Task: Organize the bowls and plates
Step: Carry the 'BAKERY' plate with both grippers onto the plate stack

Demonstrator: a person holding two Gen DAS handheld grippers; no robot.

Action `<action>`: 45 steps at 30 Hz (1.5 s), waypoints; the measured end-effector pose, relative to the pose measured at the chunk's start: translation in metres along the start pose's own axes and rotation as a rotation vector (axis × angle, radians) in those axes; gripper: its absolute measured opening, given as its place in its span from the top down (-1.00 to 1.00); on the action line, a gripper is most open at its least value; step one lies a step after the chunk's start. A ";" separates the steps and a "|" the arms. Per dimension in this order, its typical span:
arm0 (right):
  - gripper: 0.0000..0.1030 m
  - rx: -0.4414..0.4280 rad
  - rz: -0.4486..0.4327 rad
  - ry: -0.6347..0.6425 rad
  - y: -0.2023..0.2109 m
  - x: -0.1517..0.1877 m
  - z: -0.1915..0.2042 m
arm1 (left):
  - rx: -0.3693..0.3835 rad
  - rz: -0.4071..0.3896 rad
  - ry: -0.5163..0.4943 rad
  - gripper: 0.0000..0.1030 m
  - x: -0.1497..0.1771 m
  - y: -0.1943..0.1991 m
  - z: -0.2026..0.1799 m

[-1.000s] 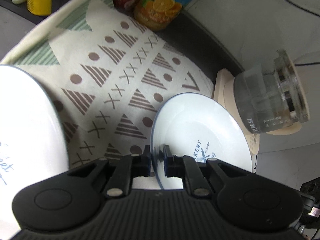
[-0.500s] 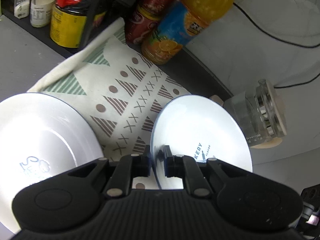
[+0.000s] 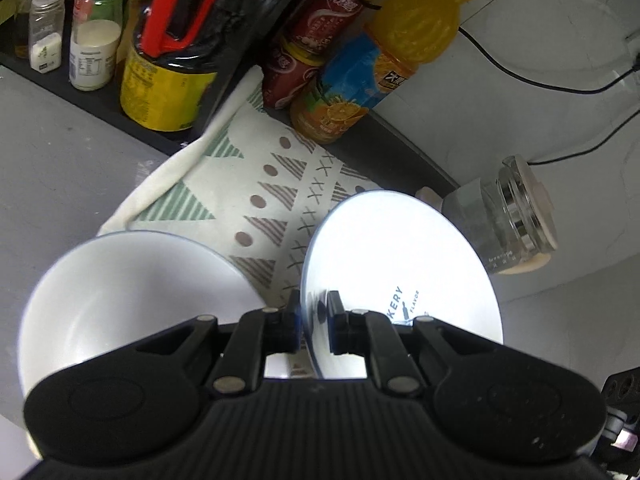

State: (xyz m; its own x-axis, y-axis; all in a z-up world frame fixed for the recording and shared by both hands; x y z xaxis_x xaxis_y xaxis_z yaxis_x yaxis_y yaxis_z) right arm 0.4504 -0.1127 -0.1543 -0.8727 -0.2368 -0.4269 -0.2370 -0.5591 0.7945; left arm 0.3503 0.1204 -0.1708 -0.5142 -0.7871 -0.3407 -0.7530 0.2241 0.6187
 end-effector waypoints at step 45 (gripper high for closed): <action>0.72 0.172 -0.025 -0.051 -0.010 0.133 0.079 | 0.050 0.152 -0.011 0.80 0.043 0.062 0.114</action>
State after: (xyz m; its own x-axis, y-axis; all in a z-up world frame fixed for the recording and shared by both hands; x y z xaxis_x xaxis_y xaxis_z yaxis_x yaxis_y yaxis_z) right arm 0.3029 -0.0763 -0.1846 -0.8849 -0.1817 -0.4288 -0.3248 -0.4190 0.8479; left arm 0.2344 0.1660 -0.2280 -0.6277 -0.7359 -0.2538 -0.6857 0.3685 0.6276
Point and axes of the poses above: each gripper's, at about its wrist camera, not at the fingertips, and y roughly against the way its jaws point, z to its left, x to its underside, the point moved 5 cm from there along -y, roughly the way its jaws point, and after that the axes turned 12 degrees about x, right-handed, at the moved point
